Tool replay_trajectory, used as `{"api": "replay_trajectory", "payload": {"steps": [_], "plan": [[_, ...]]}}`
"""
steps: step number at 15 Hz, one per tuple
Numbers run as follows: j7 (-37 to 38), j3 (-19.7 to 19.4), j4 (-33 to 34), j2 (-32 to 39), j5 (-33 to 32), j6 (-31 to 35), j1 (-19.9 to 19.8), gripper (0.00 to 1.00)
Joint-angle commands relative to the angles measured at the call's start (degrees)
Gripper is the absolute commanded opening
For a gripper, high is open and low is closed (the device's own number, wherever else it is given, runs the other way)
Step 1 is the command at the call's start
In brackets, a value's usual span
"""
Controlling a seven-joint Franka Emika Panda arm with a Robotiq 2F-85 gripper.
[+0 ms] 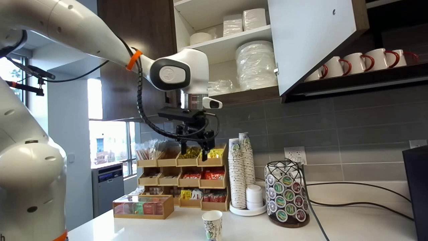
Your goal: Pick up the coffee cup from the counter and put it on the bottom shelf of the open cabinet
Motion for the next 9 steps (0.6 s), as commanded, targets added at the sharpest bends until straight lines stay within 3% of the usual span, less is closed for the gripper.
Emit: {"api": "replay_trajectory", "payload": {"steps": [1, 3, 5, 6, 9], "plan": [[-5.4, -0.5, 3.3, 12.3, 5.8, 3.7, 1.2, 1.00], [-6.1, 0.8, 5.3, 19.5, 6.7, 7.2, 0.3, 1.00], [-6.5, -0.2, 7.7, 26.4, 6.8, 11.3, 2.6, 1.00], [-6.8, 3.5, 9.2, 29.9, 7.9, 13.3, 0.1, 1.00], [-6.8, 8.5, 13.7, 37.4, 7.7, 18.0, -1.6, 1.00]]}}
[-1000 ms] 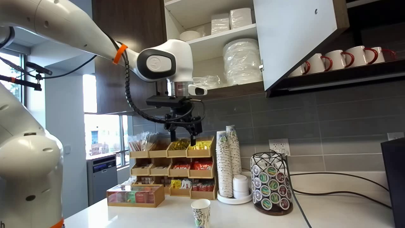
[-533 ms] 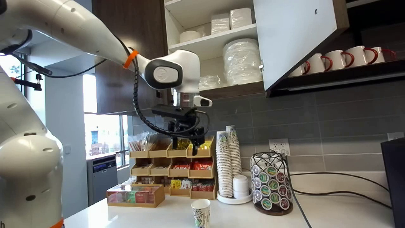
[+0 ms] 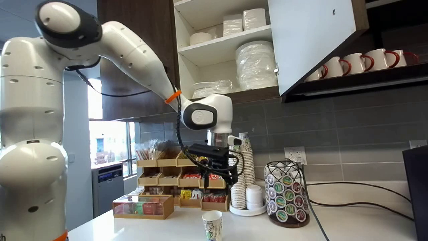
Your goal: Pick up the coffee cup from the counter and put it on the bottom shelf of the open cabinet
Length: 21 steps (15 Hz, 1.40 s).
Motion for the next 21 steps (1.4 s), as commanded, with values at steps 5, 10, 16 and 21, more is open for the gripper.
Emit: {"api": "replay_trajectory", "payload": {"steps": [5, 10, 16, 21], "plan": [[0.6, 7.8, 5.7, 8.4, -0.7, 2.5, -4.7, 1.00], [3.6, 9.3, 6.8, 9.4, -1.6, 8.2, -4.8, 1.00], [10.1, 12.8, 8.8, 13.0, -11.9, 21.2, -4.5, 1.00], [10.4, 14.3, 8.8, 12.5, -13.2, 20.1, -5.7, 1.00]]}}
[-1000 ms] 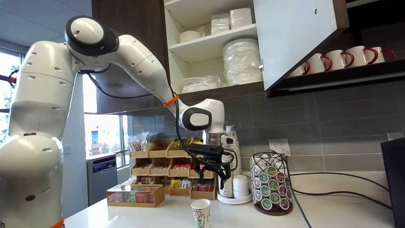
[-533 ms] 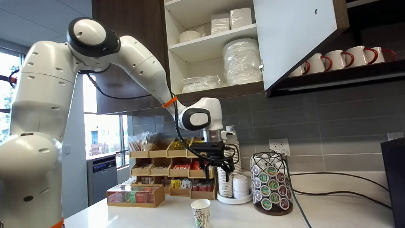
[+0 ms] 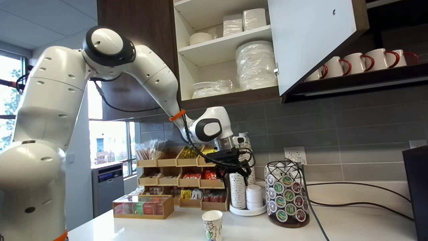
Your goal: Pick up the coffee cup from the counter and put it on the bottom shelf of the open cabinet
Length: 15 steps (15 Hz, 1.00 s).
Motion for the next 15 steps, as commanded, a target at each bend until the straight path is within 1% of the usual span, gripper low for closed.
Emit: {"api": "replay_trajectory", "payload": {"steps": [1, 3, 4, 5, 6, 9, 12, 15], "plan": [[0.9, 2.0, 0.1, 0.0, -1.1, -0.1, -2.0, 1.00], [0.9, 2.0, 0.2, 0.0, -1.2, -0.1, -2.1, 1.00], [2.6, 0.8, 0.2, 1.2, 0.4, -0.4, -3.8, 1.00], [3.3, 1.0, 0.6, 2.0, 1.3, -0.5, -4.4, 1.00], [3.6, 1.8, 1.6, 4.0, 3.4, -0.3, -5.4, 1.00], [1.5, 4.6, 4.3, 8.6, 9.4, -2.3, -8.8, 1.00], [-4.5, 9.6, 5.6, 10.6, 15.5, -3.3, -12.9, 1.00], [-6.4, 11.8, 6.1, 11.0, 17.4, -4.2, -14.4, 1.00]]}}
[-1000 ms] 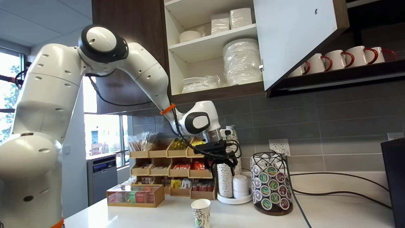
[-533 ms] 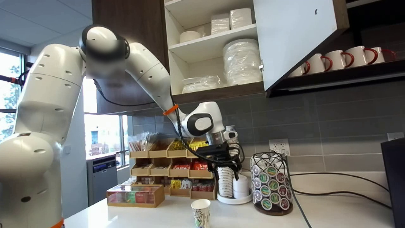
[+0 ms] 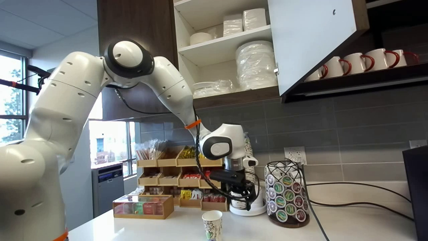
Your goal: Pick up the coffee cup from the counter and put it on the bottom shelf of the open cabinet
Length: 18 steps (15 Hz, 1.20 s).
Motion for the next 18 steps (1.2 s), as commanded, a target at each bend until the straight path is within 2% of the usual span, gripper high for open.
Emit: {"api": "replay_trajectory", "payload": {"steps": [1, 6, 11, 14, 18], "plan": [[-3.7, 3.5, 2.5, 1.7, 3.5, -3.8, -2.9, 1.00], [-7.0, 4.4, 5.5, 4.3, 5.0, -11.2, -3.3, 1.00], [-7.4, 3.1, 8.2, 7.5, 3.6, -17.9, -2.4, 1.00], [-8.5, 2.9, 9.7, 9.1, 3.5, -20.5, -2.4, 1.00], [-6.1, 1.6, 12.0, 11.6, 1.9, -20.3, -1.2, 1.00]]}}
